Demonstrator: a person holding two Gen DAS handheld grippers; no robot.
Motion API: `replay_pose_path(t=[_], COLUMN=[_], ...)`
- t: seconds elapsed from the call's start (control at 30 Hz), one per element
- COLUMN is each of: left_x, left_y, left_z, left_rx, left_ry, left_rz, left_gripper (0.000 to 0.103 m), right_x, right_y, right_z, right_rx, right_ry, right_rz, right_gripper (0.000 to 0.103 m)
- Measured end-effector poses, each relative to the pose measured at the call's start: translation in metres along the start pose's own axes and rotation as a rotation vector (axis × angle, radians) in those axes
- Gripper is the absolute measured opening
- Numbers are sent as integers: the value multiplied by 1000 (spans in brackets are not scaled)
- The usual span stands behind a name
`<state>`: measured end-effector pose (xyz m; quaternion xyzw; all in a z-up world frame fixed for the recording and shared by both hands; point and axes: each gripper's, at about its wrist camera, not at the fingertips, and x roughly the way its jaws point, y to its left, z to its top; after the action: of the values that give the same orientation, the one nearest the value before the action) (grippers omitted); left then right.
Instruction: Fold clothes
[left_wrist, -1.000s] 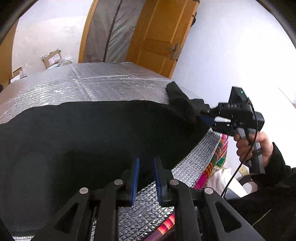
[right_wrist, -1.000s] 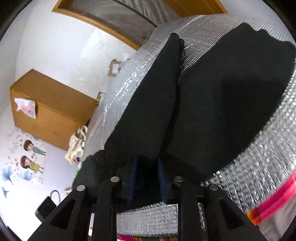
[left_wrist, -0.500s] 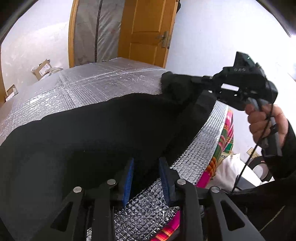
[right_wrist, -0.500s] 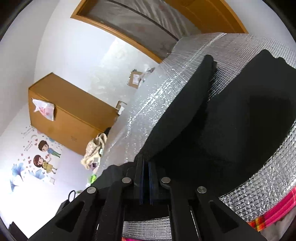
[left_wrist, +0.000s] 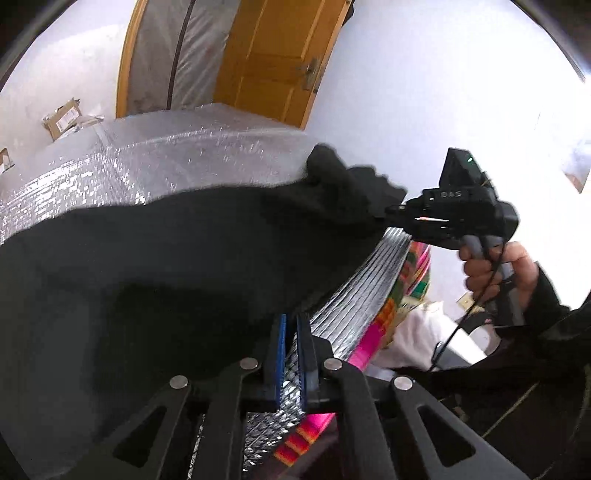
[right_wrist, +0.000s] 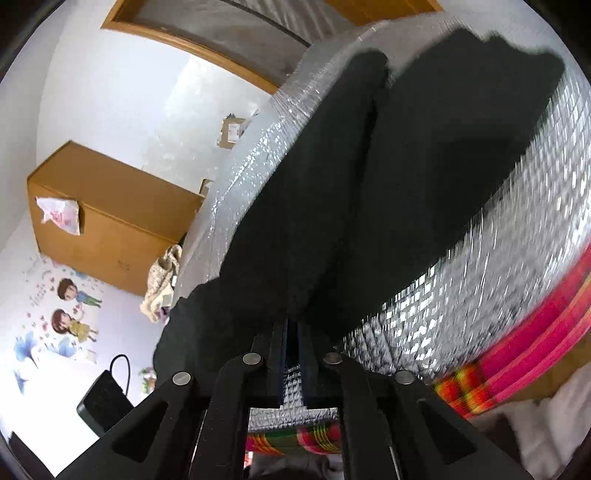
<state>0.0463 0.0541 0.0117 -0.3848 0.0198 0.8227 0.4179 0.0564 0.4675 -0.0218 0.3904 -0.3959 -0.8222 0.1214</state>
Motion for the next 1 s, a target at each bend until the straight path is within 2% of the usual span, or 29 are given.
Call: replay_pose_path(t=[0.1,0.17,0.27,0.4,0.47,0.7,0.73,0.77,0.8,1.0], left_x=[-17,-22,-17,-11,-10,0,1,3,4,0], left_y=[0,7,26,51,58,64,65,65,65,62], left_z=[8,13,14,9,7,2,2,2,2,7], left_rx=[-25,-56,-132,-227,-253,-267,-270,-273,-274,-269], left_ry=[-88,-129,-125,-114,-113,-98,-96,-95,-95,-105], left_rz=[-44,-19,64,120,132,139,139,139,140,148], left_gripper=[5,6,6,6,6,6,6,6,6,6], right_x=[-12,-17,-15,13,22,47,48,48,48,30], right_y=[2,0,-7,-8,-10,0,1,2,3,23], right_z=[12,24,44,67,74,99,102,104,106,111], right_rx=[-10,16,29,44,49,21,13,5,-2,-37], right_ry=[-69,-123,-184,-168,-156,-131,-127,-128,-130,-196], right_rz=[-29,-43,-101,-152,-143,-173,-176,-180,-184,-131], right_gripper=[29,30,30,32,31,31,29,21,4,4])
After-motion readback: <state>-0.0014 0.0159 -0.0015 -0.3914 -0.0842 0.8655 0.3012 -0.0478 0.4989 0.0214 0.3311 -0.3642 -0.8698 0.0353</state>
